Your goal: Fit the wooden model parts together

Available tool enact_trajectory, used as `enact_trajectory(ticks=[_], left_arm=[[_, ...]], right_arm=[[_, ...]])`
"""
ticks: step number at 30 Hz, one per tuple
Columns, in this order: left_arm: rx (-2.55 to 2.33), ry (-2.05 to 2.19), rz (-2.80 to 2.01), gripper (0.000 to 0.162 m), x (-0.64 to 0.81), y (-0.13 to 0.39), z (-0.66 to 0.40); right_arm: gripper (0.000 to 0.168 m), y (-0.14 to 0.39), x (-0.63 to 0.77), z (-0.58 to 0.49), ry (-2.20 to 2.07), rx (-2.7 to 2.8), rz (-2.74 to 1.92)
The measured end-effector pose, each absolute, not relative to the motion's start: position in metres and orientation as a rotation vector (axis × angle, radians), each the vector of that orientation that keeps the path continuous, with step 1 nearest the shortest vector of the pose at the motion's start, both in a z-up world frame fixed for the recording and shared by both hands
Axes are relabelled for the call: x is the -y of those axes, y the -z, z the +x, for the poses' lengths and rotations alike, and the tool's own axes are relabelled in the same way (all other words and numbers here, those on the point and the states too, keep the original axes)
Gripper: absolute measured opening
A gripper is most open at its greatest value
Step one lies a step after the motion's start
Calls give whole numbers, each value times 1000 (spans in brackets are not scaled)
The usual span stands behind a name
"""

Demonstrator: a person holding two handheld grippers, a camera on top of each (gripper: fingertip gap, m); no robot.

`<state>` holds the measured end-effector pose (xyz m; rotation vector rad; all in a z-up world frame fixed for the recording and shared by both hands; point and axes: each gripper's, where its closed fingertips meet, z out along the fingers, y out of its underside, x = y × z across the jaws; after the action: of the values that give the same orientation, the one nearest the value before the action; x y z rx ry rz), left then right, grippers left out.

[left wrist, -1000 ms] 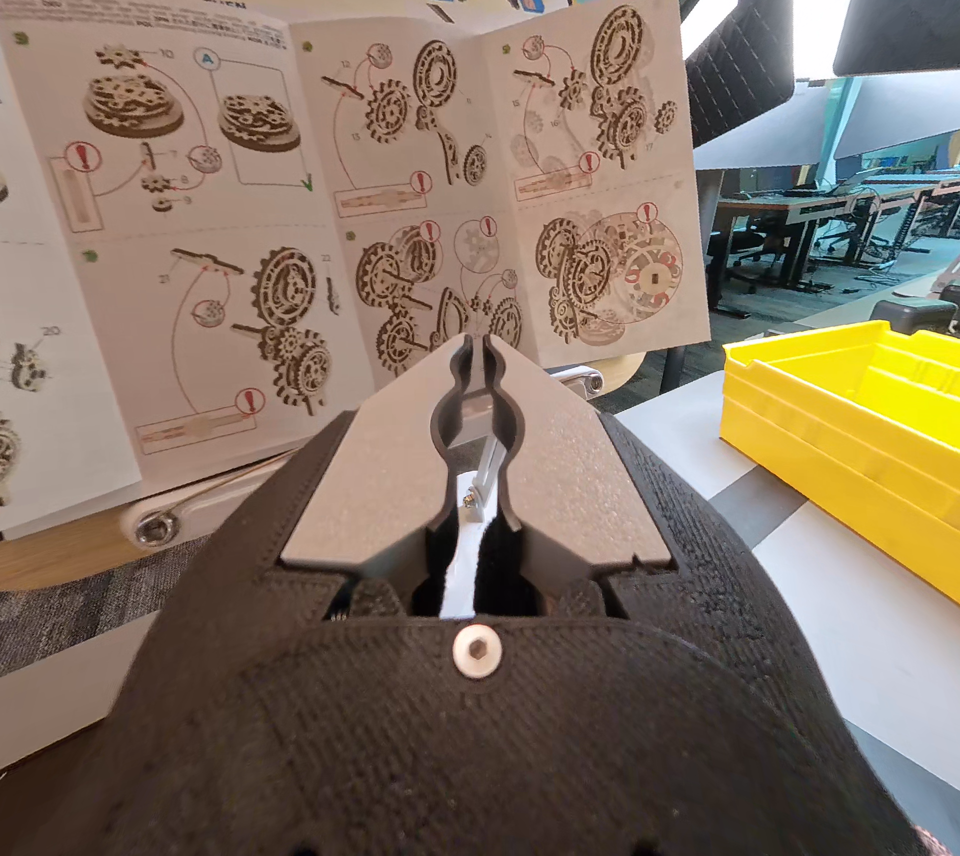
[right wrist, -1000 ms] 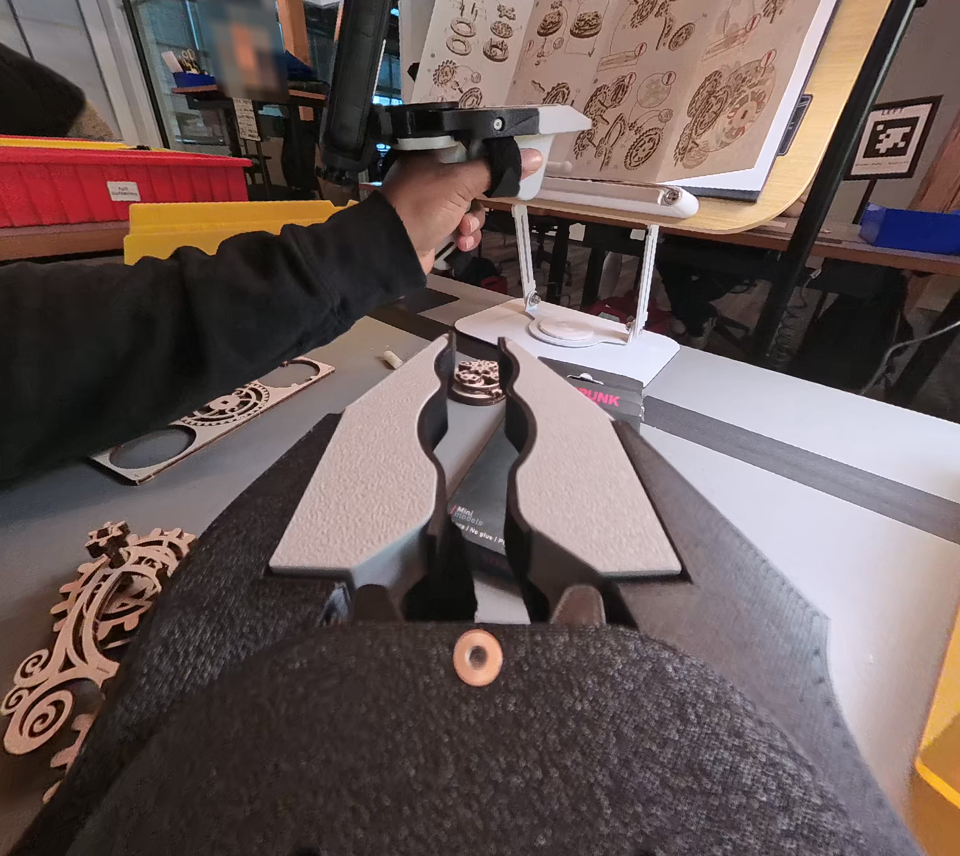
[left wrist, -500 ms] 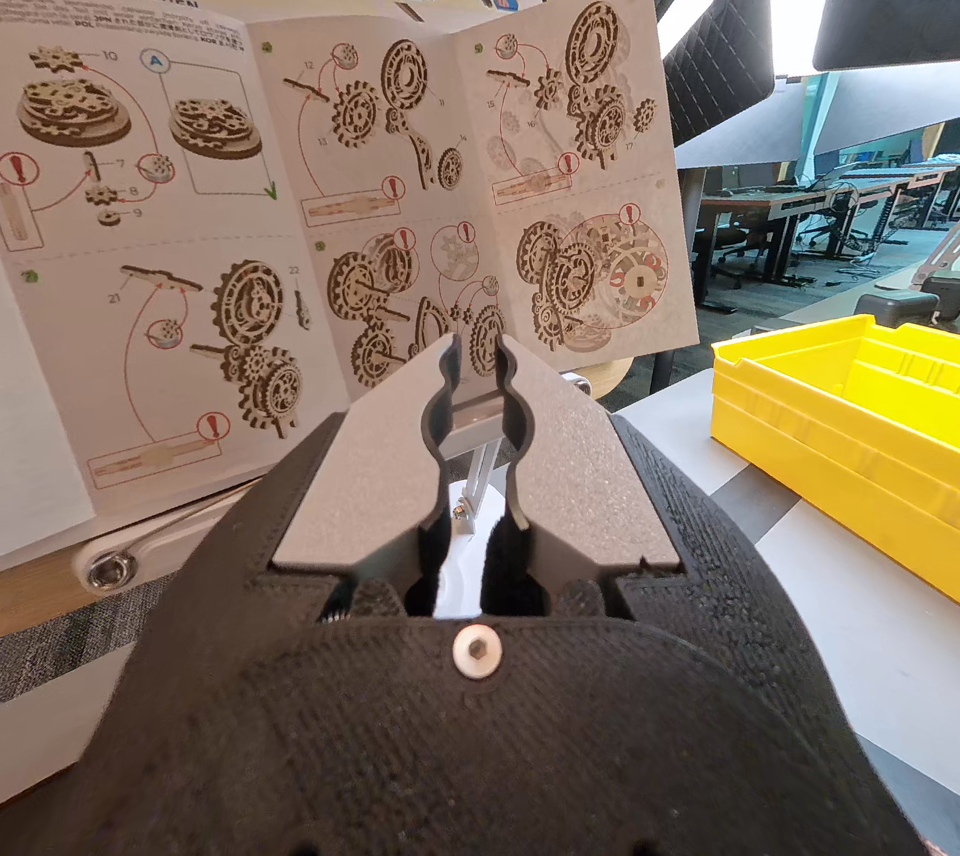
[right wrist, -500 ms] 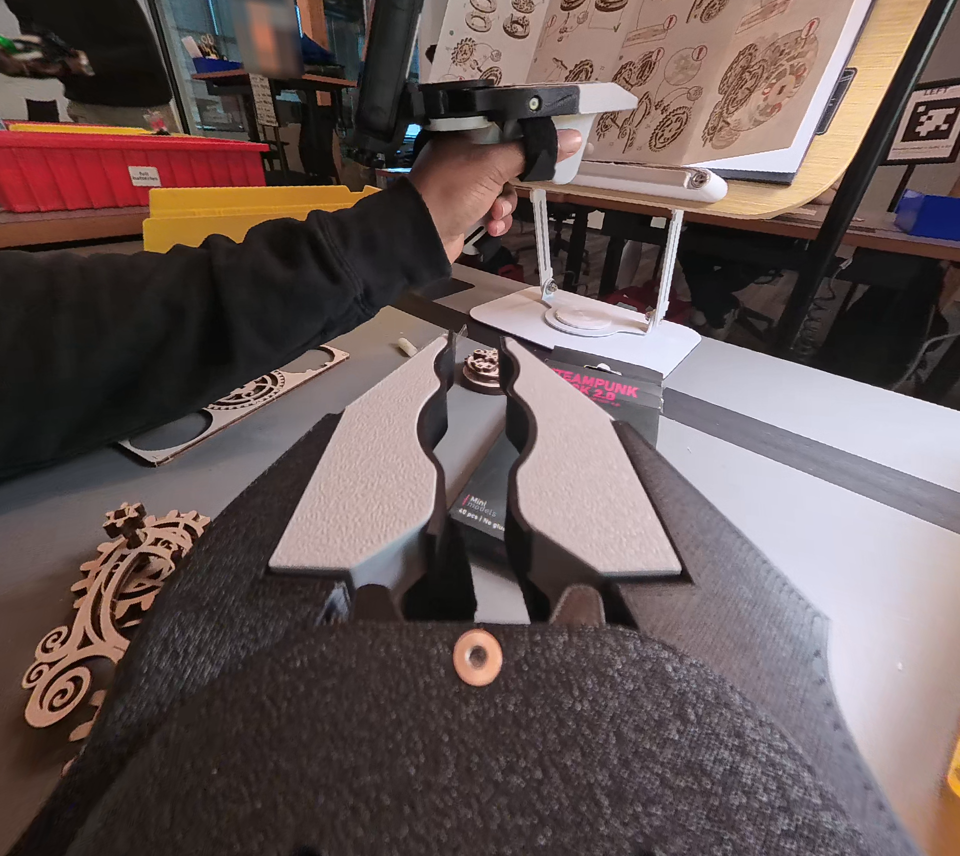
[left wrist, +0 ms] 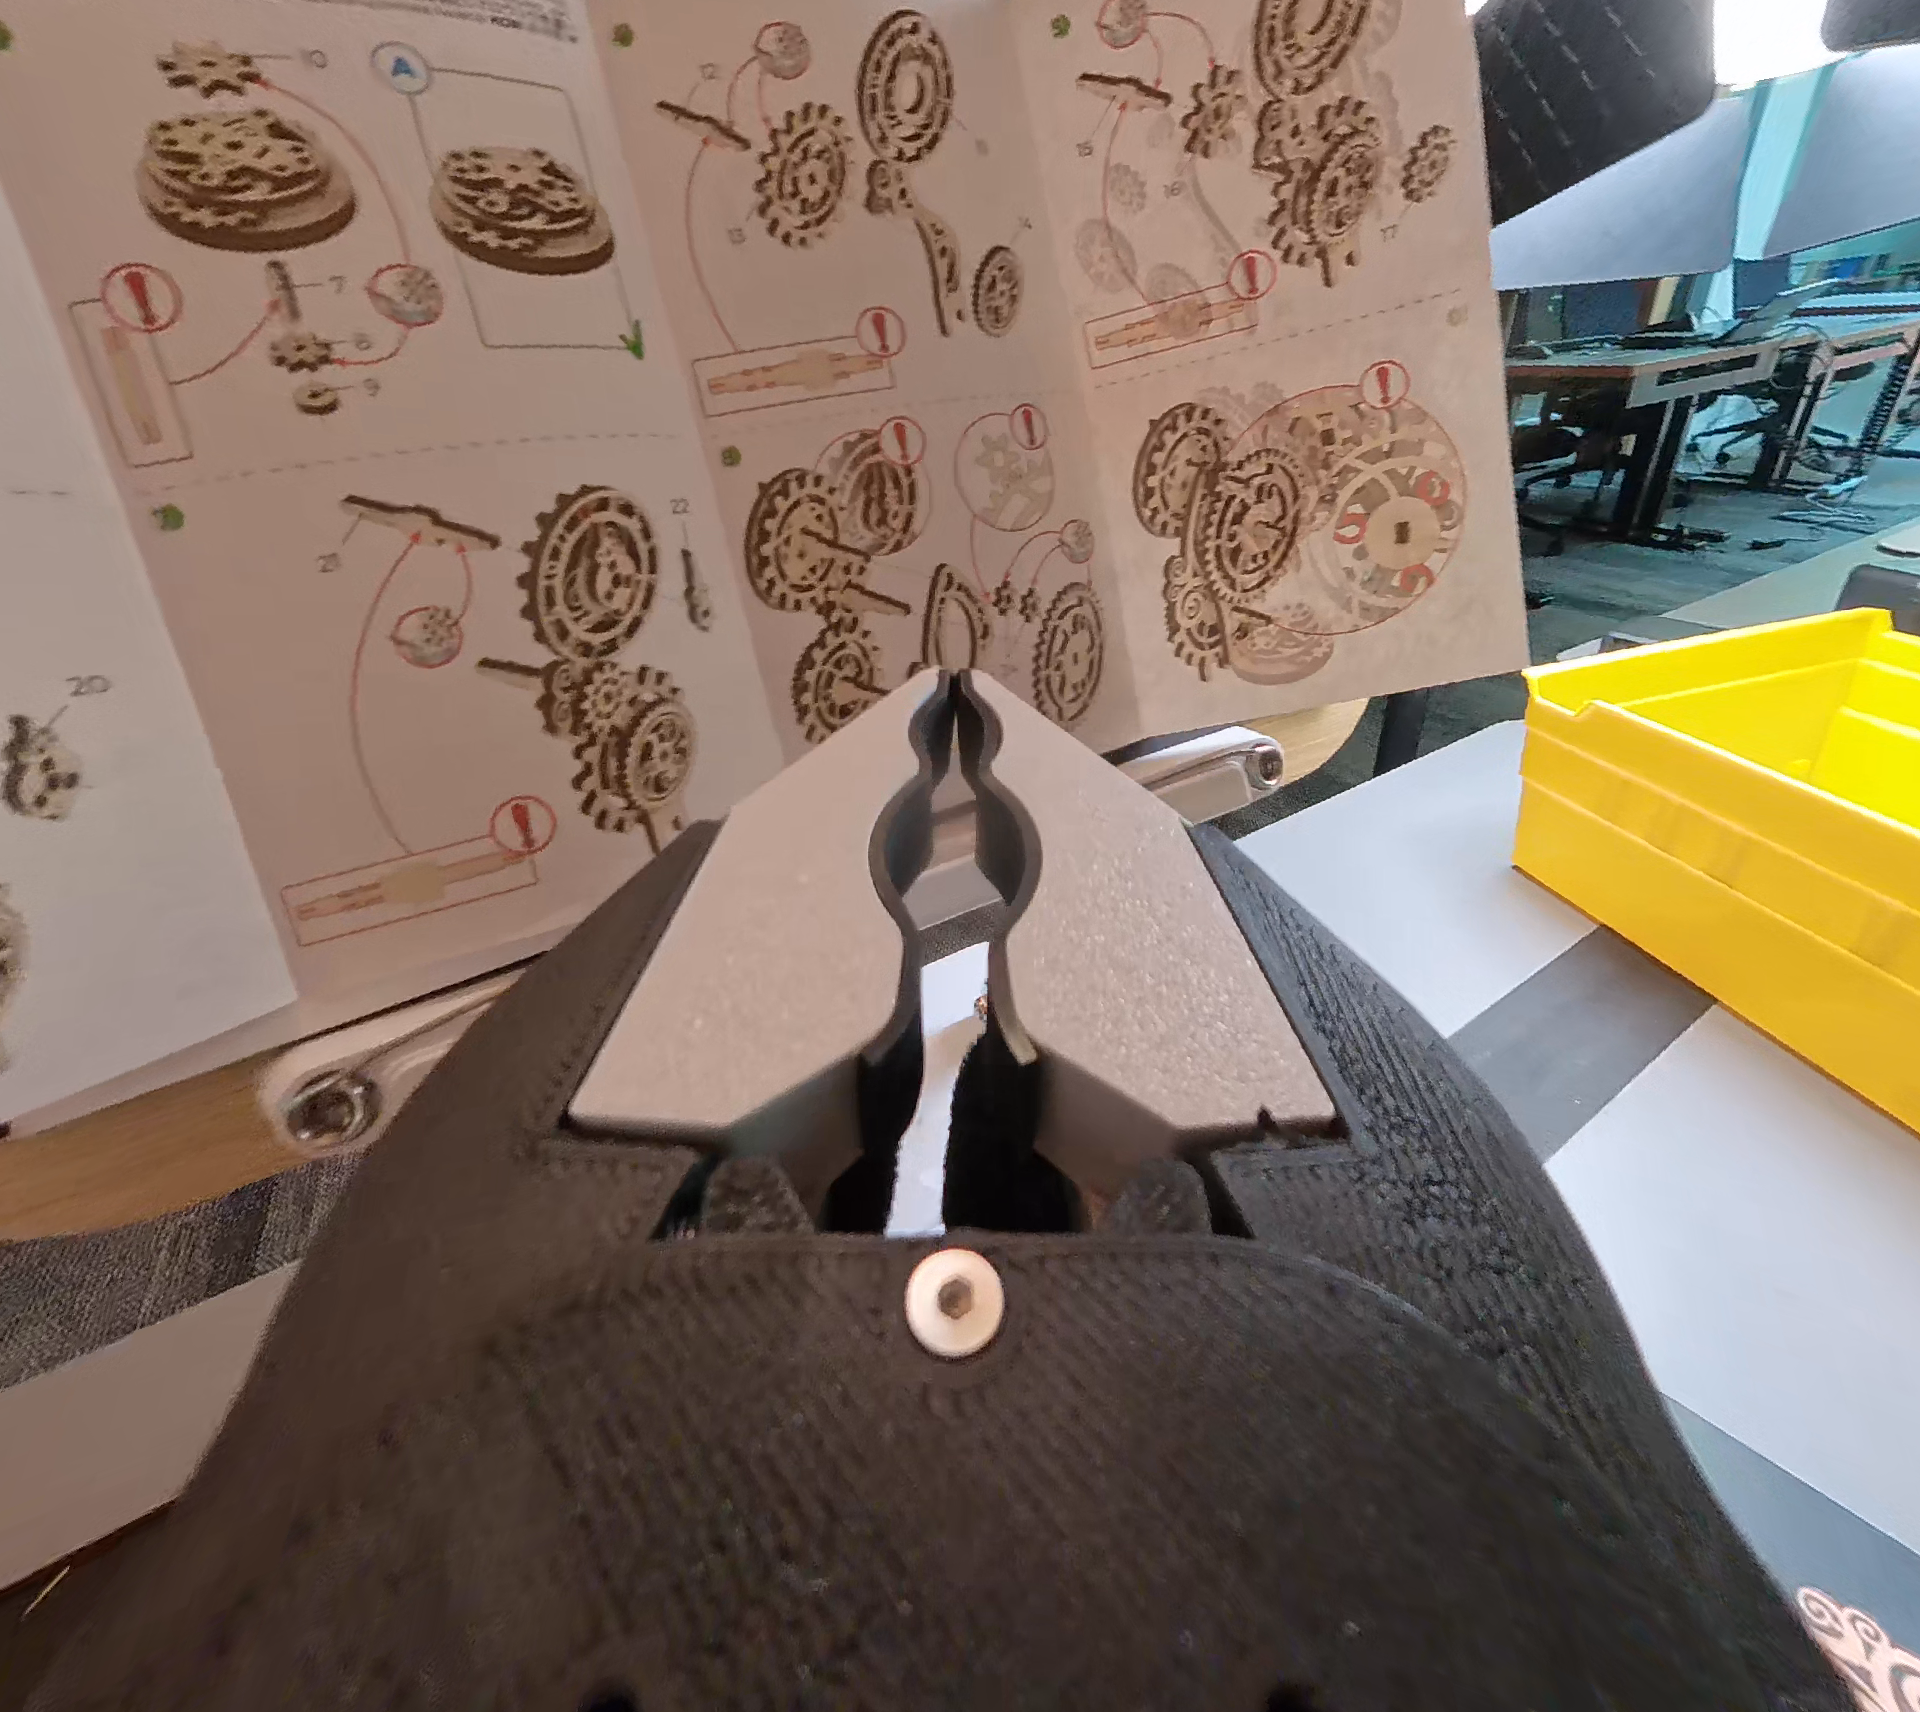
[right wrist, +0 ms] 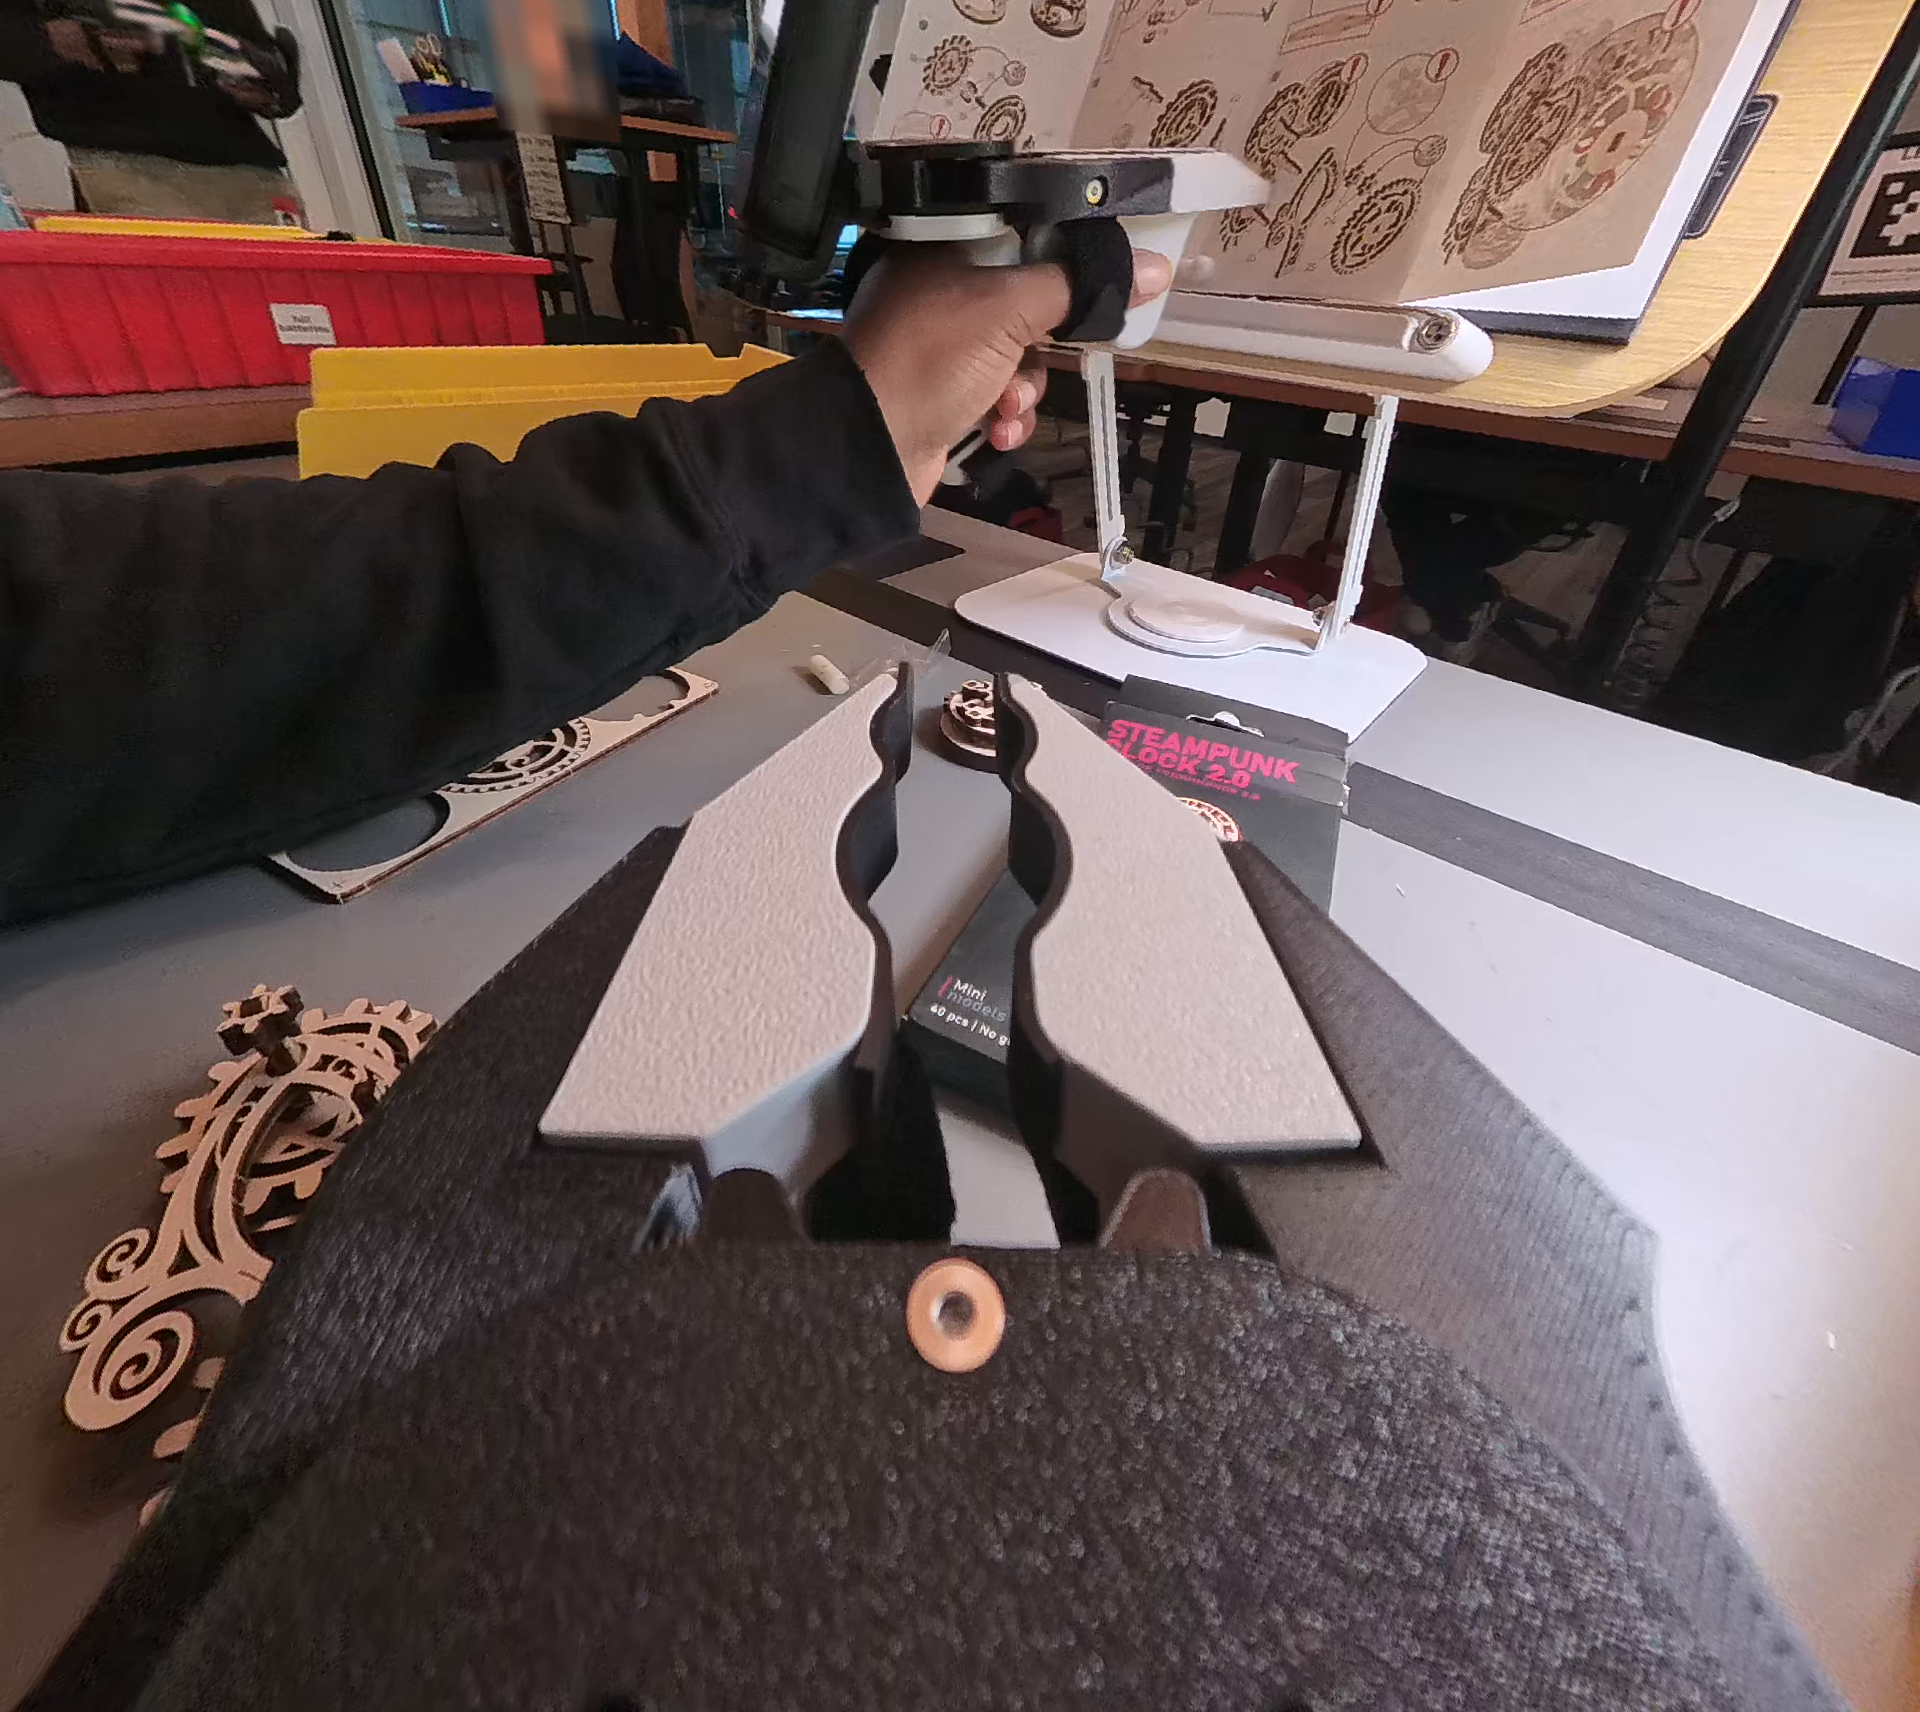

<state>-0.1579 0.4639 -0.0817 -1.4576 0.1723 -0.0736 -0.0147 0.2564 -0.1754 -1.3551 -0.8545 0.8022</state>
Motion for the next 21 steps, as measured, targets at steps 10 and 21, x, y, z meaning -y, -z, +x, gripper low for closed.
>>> enact_trajectory(ticks=[10,21], left_arm=[[-105,45,-1470,0,-463,80,-180],[-80,63,-1446,0,-460,71,-192]], right_arm=[[14,177,-254,-17,-803,873,-1360],[14,179,-252,-19,-804,887,-1360]])
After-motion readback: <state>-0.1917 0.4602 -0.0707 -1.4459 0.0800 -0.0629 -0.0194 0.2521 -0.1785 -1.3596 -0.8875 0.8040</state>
